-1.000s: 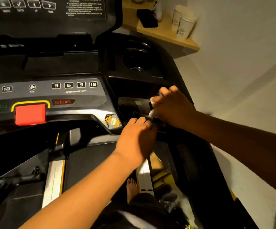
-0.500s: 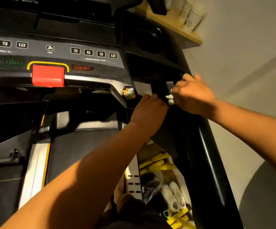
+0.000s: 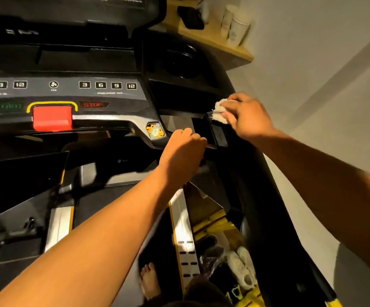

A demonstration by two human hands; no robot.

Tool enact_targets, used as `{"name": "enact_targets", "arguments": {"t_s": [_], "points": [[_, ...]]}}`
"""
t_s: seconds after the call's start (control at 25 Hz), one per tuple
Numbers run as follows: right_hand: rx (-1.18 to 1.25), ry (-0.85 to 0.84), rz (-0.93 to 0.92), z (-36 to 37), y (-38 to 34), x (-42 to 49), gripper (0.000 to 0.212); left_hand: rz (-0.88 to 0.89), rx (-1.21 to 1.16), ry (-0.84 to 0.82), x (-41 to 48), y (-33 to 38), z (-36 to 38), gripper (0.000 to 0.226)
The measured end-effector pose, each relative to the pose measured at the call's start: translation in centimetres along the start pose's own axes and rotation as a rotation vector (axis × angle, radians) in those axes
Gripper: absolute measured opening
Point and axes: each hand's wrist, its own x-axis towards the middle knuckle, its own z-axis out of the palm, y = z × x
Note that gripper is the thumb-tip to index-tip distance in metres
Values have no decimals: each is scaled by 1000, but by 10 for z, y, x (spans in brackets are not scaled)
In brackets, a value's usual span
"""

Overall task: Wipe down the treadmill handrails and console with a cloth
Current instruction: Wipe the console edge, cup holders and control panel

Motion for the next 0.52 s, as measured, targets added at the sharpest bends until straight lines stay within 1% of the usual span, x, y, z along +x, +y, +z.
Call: {"name": "enact_targets", "arguments": {"t_s": [0.08,0.12,0.16,0.2,0.24,0.28,0.32,0.4,0.44,0.48,0.52], "points": [[-7,92,83,2,3,-25,31,25,2,-55,2,0,2,27],[-21,147,109,-1,2,-55,30,22,20,-70,3,1,3,32],[14,170,128,-7,2,-91,29,0,58,-69,2,2,2,40],[107,139,177,-16,3,-128,29,-37,124,-76,-1,4,1,48],[230,69,228,-24,2,-162,25,-79,191,-75,-8,7,-1,54],[307,34,233,-27,6,-187,21,-122,241,-49,-17,10,-3,57],[326,38,222,-26,12,-195,22,-164,262,-3,-26,16,-4,59],[336,93,152,-18,25,-170,26,-189,228,55,-45,35,-5,64],[347,140,129,-11,29,-143,27,-182,192,46,-54,46,-4,67],[372,164,128,-3,32,-111,28,-163,167,3,-59,59,-5,69],[372,160,139,2,32,-83,29,-146,127,-37,-63,72,-5,69]]}}
